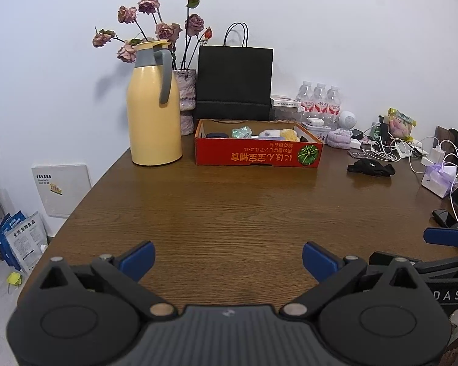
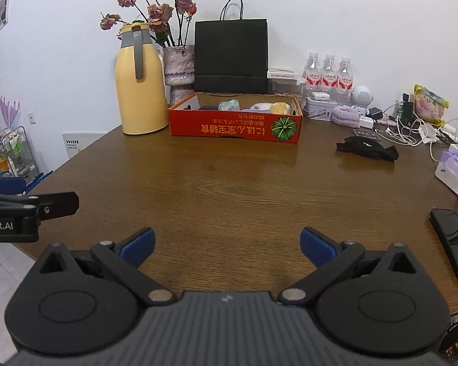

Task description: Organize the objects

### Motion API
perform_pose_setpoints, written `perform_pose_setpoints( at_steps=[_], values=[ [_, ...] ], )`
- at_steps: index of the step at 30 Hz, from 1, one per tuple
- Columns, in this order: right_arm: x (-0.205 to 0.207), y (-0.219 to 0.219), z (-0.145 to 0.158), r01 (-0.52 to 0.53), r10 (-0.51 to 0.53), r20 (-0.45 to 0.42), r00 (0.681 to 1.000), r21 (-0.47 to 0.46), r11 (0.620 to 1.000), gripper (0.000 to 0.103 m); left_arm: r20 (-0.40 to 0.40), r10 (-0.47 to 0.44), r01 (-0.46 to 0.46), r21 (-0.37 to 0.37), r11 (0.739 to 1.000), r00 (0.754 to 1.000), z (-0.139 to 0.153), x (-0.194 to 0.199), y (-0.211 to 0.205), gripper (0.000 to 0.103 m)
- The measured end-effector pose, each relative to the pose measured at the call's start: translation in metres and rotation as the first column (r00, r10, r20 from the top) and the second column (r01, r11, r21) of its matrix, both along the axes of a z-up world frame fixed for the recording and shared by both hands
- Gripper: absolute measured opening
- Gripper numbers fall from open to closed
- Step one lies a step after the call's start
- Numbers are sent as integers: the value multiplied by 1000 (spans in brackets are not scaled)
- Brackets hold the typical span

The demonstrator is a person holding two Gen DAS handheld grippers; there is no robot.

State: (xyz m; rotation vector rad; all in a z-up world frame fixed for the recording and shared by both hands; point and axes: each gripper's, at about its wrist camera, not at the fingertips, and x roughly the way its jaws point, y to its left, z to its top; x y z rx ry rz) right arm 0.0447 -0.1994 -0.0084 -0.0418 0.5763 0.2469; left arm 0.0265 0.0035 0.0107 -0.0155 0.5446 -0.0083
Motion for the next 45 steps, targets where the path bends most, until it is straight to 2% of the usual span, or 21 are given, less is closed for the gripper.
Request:
perform_pose_setpoints(
  at_steps=[18,25,45],
  values=[
    [-6,-5,-1,7,-7,2,1000,-2,1000,103,3,-19,19,22,1000,1000,2,-8,-5,103],
    [-9,-2,-2,9,-8,21,1000,-43,999,103,-4,-17,17,17,1000,1000,0,-8,-6,103],
    [-8,-5,0,9,-8,28,1000,-33,999,103,-5,-16,16,23,1000,1000,-2,-10,-8,103]
  ],
)
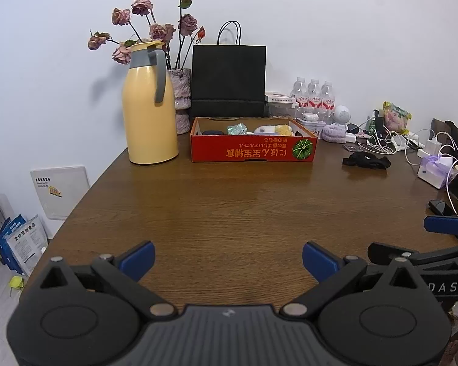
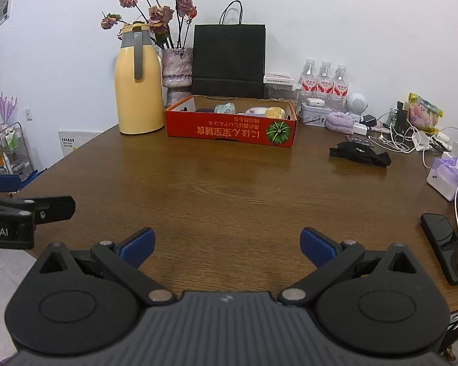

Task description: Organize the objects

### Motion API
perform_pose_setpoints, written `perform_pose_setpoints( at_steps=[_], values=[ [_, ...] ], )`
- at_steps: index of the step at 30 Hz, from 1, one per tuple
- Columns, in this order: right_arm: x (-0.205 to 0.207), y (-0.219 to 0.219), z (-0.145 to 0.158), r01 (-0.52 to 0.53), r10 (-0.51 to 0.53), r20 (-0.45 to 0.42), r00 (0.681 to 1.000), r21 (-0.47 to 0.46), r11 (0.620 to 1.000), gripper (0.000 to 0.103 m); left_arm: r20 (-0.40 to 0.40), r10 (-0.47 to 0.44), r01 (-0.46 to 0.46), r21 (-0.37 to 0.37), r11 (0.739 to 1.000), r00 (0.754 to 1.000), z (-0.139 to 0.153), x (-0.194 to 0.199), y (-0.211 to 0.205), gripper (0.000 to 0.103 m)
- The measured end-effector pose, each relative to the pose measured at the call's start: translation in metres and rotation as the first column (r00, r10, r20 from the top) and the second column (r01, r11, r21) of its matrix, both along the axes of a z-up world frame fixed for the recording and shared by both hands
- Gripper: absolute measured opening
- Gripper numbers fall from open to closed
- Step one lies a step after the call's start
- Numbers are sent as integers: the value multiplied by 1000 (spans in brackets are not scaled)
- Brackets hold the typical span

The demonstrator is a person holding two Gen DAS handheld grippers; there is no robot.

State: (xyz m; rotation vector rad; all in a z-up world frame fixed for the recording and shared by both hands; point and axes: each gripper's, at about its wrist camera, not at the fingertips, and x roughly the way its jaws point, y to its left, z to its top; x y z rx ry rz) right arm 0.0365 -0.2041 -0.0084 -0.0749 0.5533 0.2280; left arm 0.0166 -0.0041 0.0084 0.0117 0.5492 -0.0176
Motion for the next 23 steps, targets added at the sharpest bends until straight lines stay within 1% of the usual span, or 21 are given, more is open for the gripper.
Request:
perform_pose_setpoints(
  at_steps=[7,13,18,20,22,23],
  values=[
    [-1,2,0,-6,6,4,1000,1,1000,103,5,-2,2,4,1000,1000,0,0,1,103],
    [-1,0,0,-3,3,-9,1000,15,1000,103,-6,8,-7,23,1000,1000,-2,1,1,103],
    [2,-5,-3,7,-6,-29,1000,27,1000,103,-38,-12,11,-8,1000,999,-9,6,6,103],
    [4,-6,-3,4,-3,-23,1000,16,1000,103,-35,-9,9,-1,1000,999,-13,7,7,103],
    [7,-10,-2,21,-21,-9,1000,-5,1000,103,-21,2,-2,13,1000,1000,-15,7,7,103],
    [9,-13,-1,33,-33,-7,999,3,999,103,-15,2,-2,14,1000,1000,-16,9,8,103]
  ],
)
